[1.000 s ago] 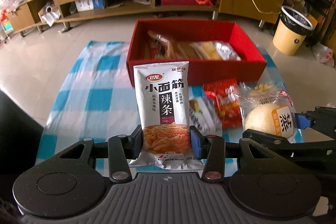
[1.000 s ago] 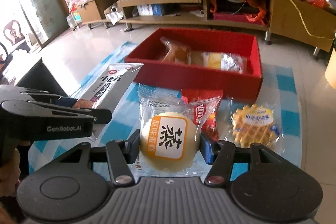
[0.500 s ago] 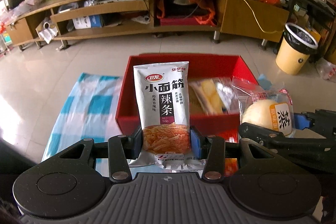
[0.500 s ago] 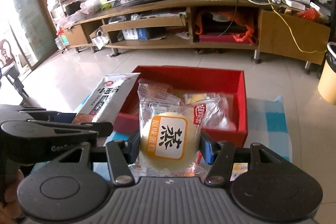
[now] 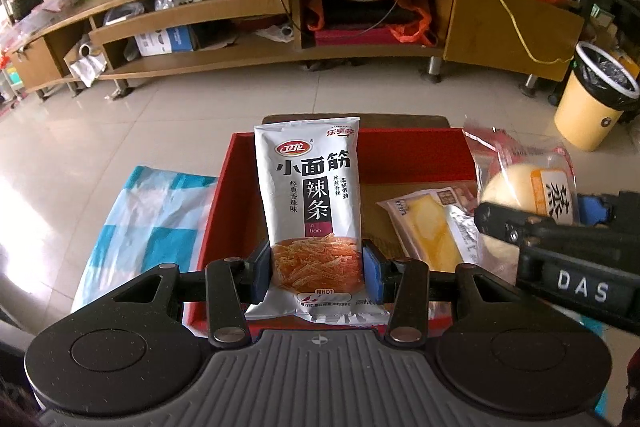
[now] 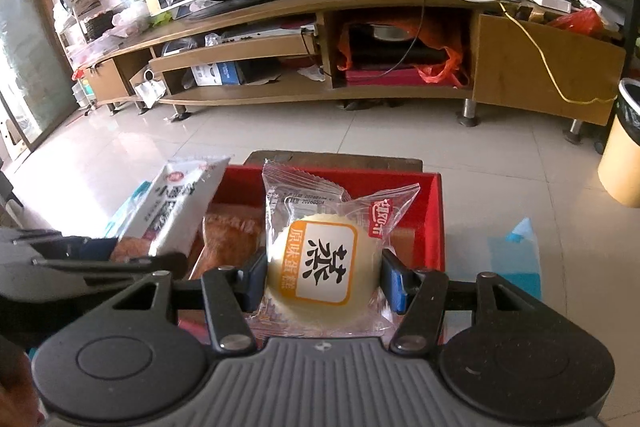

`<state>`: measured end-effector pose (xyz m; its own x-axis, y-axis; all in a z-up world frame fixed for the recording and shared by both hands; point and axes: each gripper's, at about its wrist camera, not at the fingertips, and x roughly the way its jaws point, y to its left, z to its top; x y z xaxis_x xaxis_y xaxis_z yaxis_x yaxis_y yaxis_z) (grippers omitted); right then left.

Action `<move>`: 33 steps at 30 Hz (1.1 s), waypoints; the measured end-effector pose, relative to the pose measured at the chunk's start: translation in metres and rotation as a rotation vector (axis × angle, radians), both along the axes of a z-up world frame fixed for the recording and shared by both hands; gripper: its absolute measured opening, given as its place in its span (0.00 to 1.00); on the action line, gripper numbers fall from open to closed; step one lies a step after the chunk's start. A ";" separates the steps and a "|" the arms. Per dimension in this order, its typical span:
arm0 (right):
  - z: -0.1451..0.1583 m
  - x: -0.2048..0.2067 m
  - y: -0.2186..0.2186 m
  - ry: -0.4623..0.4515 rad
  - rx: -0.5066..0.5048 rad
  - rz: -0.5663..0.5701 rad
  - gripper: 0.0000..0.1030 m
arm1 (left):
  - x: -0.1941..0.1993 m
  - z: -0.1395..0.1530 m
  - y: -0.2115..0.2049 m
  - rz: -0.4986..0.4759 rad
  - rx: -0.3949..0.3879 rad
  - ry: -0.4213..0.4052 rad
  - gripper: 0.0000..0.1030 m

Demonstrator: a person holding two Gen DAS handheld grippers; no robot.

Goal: Organize snacks
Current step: 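Lift and carry the spicy-strip packet and bun over the red box with both tools, then open both tools to drop the spicy-strip packet and bun into the box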

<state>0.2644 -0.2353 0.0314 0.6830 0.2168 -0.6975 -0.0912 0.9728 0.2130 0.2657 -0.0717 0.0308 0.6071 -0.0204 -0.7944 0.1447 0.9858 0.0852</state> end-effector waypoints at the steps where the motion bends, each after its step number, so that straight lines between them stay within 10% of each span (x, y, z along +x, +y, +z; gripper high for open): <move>1: -0.003 0.005 0.000 0.001 0.004 -0.001 0.52 | 0.003 -0.004 -0.001 0.001 0.005 0.006 0.52; 33: -0.034 0.029 0.005 0.031 -0.006 -0.027 0.54 | 0.015 -0.012 -0.002 0.038 0.048 0.009 0.78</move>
<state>0.2931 -0.2303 -0.0026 0.6665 0.1944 -0.7197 -0.0584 0.9760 0.2096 0.2807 -0.0735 0.0188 0.5997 0.0410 -0.7992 0.1081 0.9854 0.1317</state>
